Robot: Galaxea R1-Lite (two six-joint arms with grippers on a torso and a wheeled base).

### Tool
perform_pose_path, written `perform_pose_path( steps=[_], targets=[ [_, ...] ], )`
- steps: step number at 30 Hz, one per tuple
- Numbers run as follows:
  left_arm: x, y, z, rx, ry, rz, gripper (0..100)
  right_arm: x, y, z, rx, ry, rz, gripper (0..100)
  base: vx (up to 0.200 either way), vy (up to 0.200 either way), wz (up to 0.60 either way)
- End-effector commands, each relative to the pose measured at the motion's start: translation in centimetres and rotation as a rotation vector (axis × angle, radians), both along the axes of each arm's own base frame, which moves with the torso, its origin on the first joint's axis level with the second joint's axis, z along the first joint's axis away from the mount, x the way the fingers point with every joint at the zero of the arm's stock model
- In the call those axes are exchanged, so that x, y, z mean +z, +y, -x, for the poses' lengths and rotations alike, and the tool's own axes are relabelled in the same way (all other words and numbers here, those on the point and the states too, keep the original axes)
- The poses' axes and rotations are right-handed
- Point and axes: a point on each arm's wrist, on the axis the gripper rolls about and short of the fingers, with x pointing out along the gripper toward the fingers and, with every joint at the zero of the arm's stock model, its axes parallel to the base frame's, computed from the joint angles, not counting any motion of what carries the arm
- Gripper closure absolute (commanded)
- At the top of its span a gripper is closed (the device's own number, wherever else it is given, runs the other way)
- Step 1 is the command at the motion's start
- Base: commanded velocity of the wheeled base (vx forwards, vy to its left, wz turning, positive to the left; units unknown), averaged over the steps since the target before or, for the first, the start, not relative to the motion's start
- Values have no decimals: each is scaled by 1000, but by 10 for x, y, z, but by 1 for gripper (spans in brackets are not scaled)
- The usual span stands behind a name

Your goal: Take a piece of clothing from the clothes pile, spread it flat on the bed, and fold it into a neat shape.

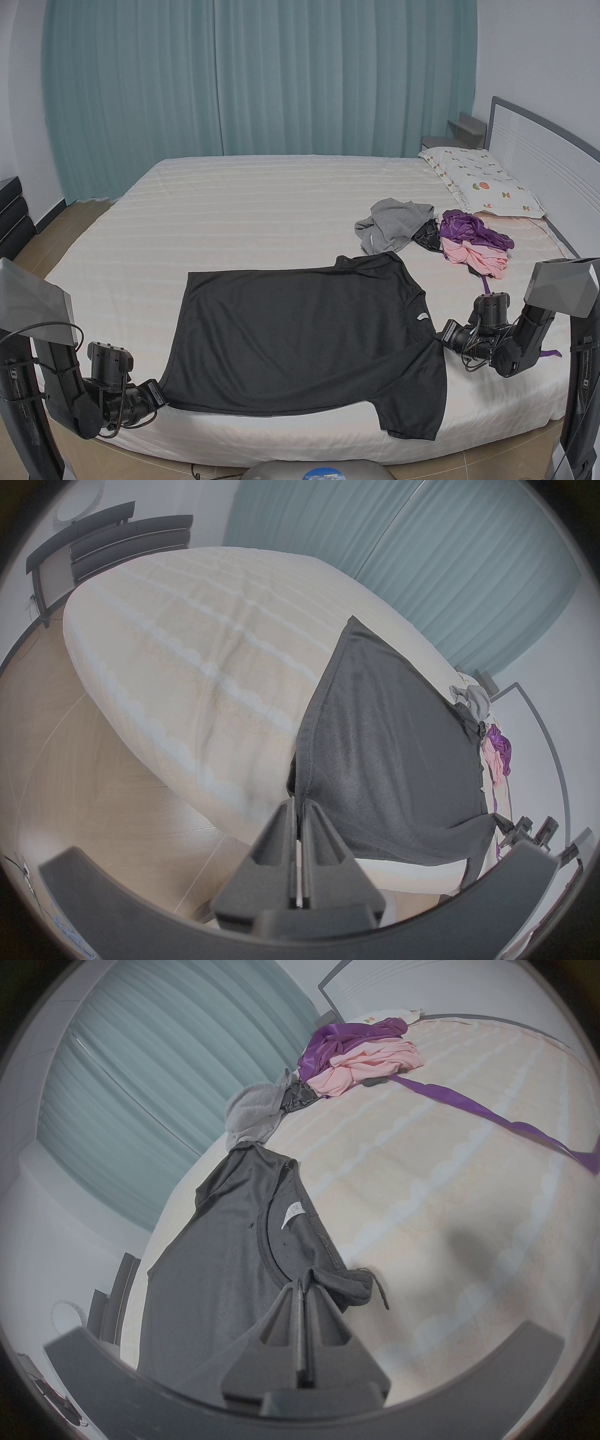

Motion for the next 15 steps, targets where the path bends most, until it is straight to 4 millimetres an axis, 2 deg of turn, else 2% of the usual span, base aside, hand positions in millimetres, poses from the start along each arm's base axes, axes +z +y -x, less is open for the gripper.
perform_pose_path(
  steps=[1, 2, 6, 10, 12, 15],
  targets=[
    [0, 0, 0, 0, 1, 1, 100, -5, 1, -5, 10, 6, 10, 100, 0, 0, 0],
    [0, 0, 0, 0, 1, 1, 100, -5, 1, -4, 15, 9, 11, 0, 0, 0, 0],
    [0, 0, 0, 0, 1, 1, 100, -1, -3, 4, 18, 19, 8, 0, 0, 0, 0],
    [0, 0, -1, 13, -1, 12, 100, 13, -11, 12, 32, -1, 9, 0, 0, 0, 0],
    [1, 0, -2, 21, -8, 19, 100, 23, -17, 28, 62, 15, -18, 0, 0, 0, 0],
    [2, 0, -2, 21, -11, 20, 100, 21, -17, 52, 119, 70, -27, 0, 0, 0, 0]
  ],
)
